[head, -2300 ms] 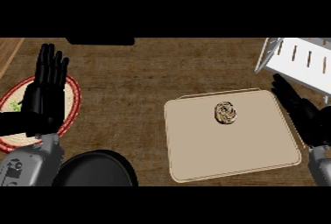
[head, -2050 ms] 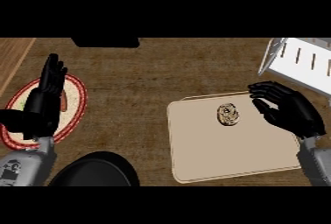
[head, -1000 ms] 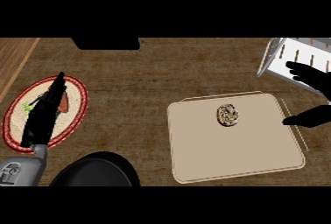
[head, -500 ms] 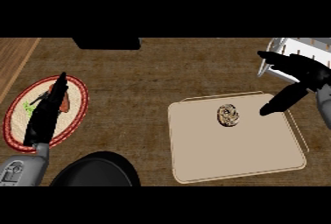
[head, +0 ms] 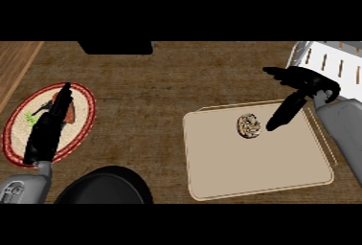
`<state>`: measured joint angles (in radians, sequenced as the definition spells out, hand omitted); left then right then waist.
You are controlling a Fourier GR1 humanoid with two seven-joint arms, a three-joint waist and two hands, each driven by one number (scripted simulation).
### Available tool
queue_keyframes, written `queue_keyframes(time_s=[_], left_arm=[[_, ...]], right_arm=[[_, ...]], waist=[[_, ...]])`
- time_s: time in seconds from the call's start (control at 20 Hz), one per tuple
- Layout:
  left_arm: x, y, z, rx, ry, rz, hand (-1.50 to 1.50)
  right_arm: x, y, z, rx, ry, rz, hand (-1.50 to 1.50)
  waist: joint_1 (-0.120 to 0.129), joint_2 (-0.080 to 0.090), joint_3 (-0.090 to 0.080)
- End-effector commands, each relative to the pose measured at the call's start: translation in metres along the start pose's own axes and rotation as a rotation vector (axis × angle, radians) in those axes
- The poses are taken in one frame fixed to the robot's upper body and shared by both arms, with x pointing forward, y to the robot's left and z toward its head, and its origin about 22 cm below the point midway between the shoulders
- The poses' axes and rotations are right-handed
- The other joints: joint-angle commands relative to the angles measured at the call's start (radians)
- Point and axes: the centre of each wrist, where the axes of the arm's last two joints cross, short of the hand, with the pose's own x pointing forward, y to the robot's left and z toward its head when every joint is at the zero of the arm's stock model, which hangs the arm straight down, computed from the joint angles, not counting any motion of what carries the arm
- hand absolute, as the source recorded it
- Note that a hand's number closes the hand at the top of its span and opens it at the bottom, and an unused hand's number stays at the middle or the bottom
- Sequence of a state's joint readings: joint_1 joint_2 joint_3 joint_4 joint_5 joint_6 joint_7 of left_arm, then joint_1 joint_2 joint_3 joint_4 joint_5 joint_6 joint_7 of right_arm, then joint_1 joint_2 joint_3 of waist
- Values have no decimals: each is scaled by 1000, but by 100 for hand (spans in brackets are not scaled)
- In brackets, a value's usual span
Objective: Pick the cupcake from the tray and place it in the tiered basket
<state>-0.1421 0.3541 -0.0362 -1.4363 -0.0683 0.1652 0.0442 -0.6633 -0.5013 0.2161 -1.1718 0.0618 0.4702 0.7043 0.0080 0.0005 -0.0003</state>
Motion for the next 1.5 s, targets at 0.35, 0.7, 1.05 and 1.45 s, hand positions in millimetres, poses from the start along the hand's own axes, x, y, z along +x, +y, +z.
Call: queue_keyframes(time_s=[0.35, 0.7, 1.05, 1.45], left_arm=[[8, 1, -5, 23, -9, -12, 0], [6, 2, 4, -3, -1, -4, 0], [13, 20, -11, 10, 16, -9, 0], [11, 1, 3, 6, -8, -13, 0]], right_arm=[[-6, 44, -5, 17, 24, 69, -150], [-6, 48, -5, -36, 42, 175, -150], [5, 63, 6, -52, 52, 214, -150], [-16, 89, -15, -23, 93, 196, -150]], waist=[[-7, -1, 0], [-2, 0, 0], [-7, -1, 0], [-3, 0, 0]])
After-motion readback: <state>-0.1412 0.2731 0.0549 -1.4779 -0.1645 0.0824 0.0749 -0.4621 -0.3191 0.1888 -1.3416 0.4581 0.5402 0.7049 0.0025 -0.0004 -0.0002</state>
